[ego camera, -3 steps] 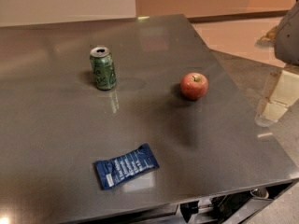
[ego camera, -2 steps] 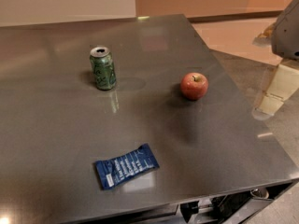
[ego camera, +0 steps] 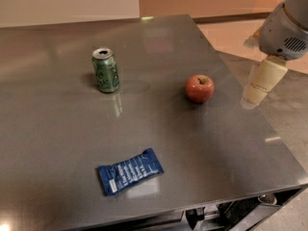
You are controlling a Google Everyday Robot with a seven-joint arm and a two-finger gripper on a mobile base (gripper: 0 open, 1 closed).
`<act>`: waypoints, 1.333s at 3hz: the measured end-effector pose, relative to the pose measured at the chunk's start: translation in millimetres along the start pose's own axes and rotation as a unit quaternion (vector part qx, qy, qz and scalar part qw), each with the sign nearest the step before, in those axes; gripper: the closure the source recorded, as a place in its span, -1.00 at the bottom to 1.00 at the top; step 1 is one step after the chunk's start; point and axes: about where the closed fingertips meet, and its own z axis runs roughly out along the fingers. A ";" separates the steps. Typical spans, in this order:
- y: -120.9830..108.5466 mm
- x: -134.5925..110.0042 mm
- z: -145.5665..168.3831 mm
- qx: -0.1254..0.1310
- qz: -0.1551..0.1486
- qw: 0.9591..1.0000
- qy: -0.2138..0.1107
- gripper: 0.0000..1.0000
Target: Move apple near rxbar blueberry
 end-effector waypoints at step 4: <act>-29.3 -41.6 105.3 -0.053 -0.031 0.996 -0.064 -1.00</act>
Offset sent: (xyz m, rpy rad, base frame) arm 0.0613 0.0527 -0.0676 0.1413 0.0558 0.1009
